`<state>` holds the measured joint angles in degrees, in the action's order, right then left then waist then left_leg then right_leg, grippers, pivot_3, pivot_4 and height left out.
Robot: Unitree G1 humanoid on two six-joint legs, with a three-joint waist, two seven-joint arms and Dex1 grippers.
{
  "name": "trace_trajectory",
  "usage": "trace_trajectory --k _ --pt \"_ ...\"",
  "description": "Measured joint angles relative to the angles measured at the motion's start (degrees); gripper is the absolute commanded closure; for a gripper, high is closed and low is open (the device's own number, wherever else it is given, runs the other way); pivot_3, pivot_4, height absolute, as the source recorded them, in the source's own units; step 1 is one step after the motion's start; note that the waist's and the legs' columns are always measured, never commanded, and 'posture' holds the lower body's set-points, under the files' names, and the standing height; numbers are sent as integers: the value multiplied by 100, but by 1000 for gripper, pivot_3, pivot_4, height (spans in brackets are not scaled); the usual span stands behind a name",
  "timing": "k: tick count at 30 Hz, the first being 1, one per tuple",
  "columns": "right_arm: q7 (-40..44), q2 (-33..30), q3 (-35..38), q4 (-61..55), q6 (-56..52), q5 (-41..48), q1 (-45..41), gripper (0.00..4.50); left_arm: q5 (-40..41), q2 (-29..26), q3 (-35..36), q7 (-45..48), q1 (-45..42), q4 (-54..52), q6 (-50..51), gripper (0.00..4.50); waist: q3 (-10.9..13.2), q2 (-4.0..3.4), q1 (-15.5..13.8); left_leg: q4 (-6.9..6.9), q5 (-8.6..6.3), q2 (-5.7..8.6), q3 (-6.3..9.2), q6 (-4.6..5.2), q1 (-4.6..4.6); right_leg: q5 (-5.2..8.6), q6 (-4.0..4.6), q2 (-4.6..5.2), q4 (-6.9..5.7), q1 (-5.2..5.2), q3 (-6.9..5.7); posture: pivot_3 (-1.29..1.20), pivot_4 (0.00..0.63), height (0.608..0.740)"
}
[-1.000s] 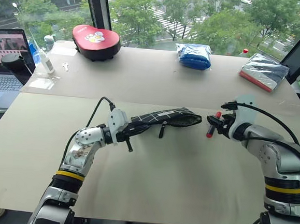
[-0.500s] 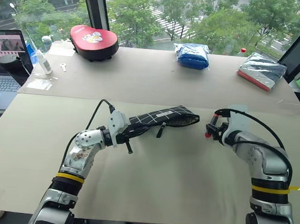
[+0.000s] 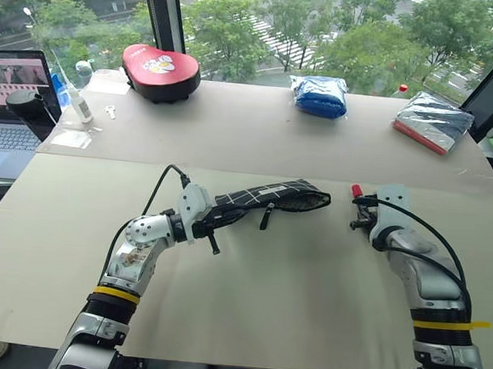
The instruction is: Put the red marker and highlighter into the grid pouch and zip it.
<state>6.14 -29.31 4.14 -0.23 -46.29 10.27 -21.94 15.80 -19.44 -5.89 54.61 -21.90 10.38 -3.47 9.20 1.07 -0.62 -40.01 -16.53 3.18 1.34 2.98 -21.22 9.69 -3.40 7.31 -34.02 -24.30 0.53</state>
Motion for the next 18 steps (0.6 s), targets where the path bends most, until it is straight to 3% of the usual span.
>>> trace_trajectory --k 4,7,14,18 --pt "111 -114 166 215 367 -55 -4 3962 0 8 -9 8 -22 1 -2 4500 0 -1 13 3 1 1 -4 -1 -2 0 0 0 -1 -7 4 0 150 740" --pt "726 -340 208 137 845 46 -115 3962 0 26 -21 28 -37 1 -2 4500 2 -2 65 13 1 0 -6 -2 -2 0 0 -4 -1 -12 5 0 150 740" --pt "3342 -2387 43 -1247 3368 -122 378 3962 5 66 -58 112 -86 10 -6 4500 6 -8 84 16 -1 -8 2 0 -1 5 -7 -16 3 3 -9 0 150 740" --pt "4029 -2835 -155 -1077 4216 -533 803 3962 5 63 -55 133 -85 13 -6 4500 9 -5 86 10 -2 -5 -10 3 -2 6 -9 -1 6 -3 10 0 150 740"
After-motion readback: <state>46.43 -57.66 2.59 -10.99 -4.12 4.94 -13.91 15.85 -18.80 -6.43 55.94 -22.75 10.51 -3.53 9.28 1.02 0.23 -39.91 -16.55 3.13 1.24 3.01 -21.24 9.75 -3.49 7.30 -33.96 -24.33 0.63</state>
